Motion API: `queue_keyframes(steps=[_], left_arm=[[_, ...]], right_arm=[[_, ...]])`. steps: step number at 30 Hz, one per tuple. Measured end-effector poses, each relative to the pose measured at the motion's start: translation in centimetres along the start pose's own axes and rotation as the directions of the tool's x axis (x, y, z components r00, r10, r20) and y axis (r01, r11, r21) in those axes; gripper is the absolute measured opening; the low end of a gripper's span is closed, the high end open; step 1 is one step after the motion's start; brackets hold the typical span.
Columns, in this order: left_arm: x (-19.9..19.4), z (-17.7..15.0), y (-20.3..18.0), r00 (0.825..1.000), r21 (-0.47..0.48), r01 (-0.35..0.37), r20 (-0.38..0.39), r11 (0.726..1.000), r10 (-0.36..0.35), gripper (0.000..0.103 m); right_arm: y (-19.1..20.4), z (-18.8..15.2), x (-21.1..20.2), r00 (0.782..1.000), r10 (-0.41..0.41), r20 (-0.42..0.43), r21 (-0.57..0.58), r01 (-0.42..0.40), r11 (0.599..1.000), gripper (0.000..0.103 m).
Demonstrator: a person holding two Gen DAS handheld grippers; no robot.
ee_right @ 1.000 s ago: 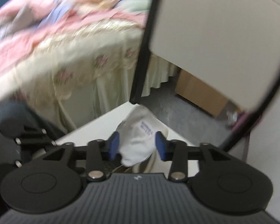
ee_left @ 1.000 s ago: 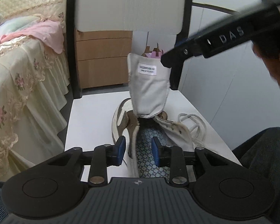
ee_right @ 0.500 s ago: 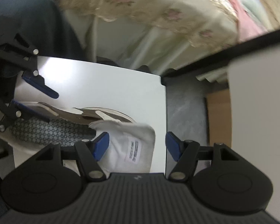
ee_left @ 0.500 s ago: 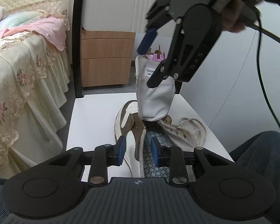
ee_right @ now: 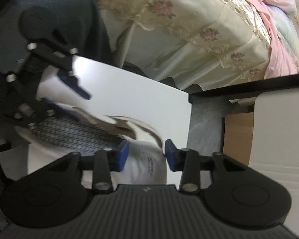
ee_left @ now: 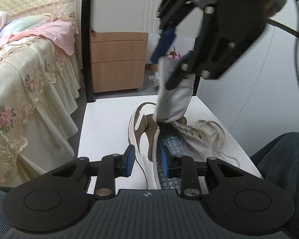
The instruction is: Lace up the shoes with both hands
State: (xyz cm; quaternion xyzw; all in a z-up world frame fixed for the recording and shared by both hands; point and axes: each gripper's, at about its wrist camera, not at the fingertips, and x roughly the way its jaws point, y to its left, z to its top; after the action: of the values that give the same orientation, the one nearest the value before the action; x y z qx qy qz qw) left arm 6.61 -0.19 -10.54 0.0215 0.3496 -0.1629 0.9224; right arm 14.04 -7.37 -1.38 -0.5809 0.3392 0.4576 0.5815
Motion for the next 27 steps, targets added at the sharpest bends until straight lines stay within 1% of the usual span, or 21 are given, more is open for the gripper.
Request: queue_keyframes(steps=[3,8,13,18,20,23,25,27], left_arm=[[-0.5,-0.2,0.1,1.0,-0.004,0.004,0.004,1.0,-0.004,0.032],[-1.3,-0.7,0.0,1.0,0.007,0.004,0.005,1.0,-0.004,0.032],[-1.8,-1.1,-0.2,1.0,0.018,-0.006,0.005,1.0,0.006,0.032],[-1.4,-1.2,0.0,1.0,0.011,-0.021,-0.011,1.0,0.021,0.032],[-1.3,-1.3,0.0,1.0,0.012,-0.024,-0.018,1.0,0.025,0.032],[-1.1,-1.3,-0.2,0.999,0.023,-0.027,-0.021,0.999,0.027,0.032],[-1.0,-1.4,-0.4,0.999,0.027,-0.031,-0.024,0.999,0.031,0.032],[-0.8,-1.4,-0.5,0.999,0.03,-0.033,-0.026,0.999,0.034,0.032]], right_arm=[[2.8,0.0,-0.5,1.0,-0.009,0.007,-0.03,0.009,1.0,0.028],[6.3,0.3,0.4,0.998,-0.065,0.011,-0.032,0.066,0.997,0.026],[8.3,0.5,2.1,0.995,-0.101,0.014,0.012,0.1,0.995,0.026],[9.4,0.3,3.3,0.989,-0.14,0.042,0.115,0.135,0.984,0.027],[9.2,-0.1,2.9,0.985,-0.161,0.053,0.208,0.147,0.967,0.029],[8.8,-1.3,1.4,0.98,-0.173,0.094,0.345,0.131,0.929,0.031],[8.4,-2.4,0.2,0.975,-0.183,0.129,0.46,0.104,0.882,0.033],[8.0,-3.9,-1.0,0.966,-0.188,0.175,0.589,0.05,0.806,0.034]])
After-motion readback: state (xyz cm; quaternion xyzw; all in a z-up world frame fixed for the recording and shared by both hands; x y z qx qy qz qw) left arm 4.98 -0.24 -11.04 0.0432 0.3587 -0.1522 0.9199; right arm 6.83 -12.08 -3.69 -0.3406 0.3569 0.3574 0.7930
